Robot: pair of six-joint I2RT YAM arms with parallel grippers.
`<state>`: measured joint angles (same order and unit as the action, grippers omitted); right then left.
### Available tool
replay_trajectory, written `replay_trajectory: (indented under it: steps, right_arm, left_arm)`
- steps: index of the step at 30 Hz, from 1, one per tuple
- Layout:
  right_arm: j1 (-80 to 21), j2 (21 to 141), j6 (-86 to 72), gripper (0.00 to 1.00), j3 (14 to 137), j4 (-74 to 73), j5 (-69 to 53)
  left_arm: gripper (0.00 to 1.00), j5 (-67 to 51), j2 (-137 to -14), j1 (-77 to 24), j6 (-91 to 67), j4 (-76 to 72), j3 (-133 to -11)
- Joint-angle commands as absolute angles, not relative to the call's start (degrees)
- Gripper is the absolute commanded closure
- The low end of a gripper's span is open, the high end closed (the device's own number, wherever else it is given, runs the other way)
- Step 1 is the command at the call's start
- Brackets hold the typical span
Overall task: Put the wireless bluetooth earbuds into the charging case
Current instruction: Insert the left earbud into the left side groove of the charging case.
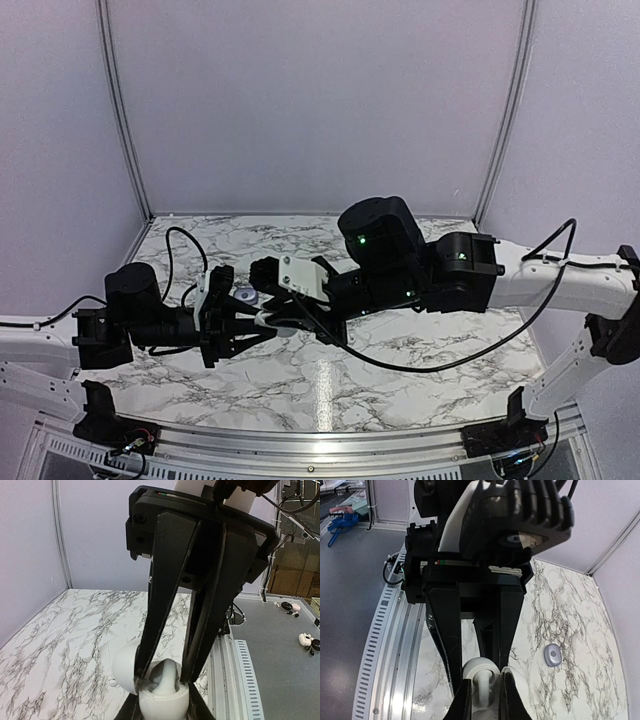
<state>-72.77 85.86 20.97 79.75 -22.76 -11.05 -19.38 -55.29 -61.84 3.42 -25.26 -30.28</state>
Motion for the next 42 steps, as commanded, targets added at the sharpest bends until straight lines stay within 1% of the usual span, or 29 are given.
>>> replay_trajectory:
  steps: [1,4,7,13,17,25,32,42]
  right_arm:
    - [-73.5,85.1,20.0,0.85,81.5,-23.3,-10.3]
    - [-73.5,84.4,19.9,0.79,81.4,-22.8,-10.9]
    - [-73.5,83.7,19.8,0.78,81.1,-22.2,-11.2]
    - [-73.5,81.8,19.0,0.83,79.4,-20.7,-11.0]
    - [-73.5,81.8,18.9,0.88,79.4,-21.0,-9.7]
    - [-73.5,84.1,19.4,0.91,81.4,-23.4,-10.3]
    - [-73.4,85.4,18.9,1.0,81.0,-23.9,-8.8]
    - [-73.4,85.5,17.1,1.0,79.2,-23.4,-9.5]
  left_arm:
    - [1.0,-18.8,-53.6,-61.6,3.3,-28.5,-30.3]
    - [1.0,-18.9,-53.8,-61.6,3.3,-28.5,-30.3]
    - [1.0,-18.8,-53.9,-61.6,3.3,-28.5,-30.4]
    - [1.0,-18.9,-53.9,-61.6,3.3,-28.5,-30.3]
    - [1.0,-19.0,-54.1,-61.6,3.3,-28.5,-30.4]
    - [1.0,-19.0,-54.2,-61.6,3.3,-28.5,-30.4]
    - [1.0,-19.0,-53.7,-61.6,3.3,-28.5,-30.3]
    - [1.0,-18.0,-52.9,-61.6,3.5,-28.7,-30.2]
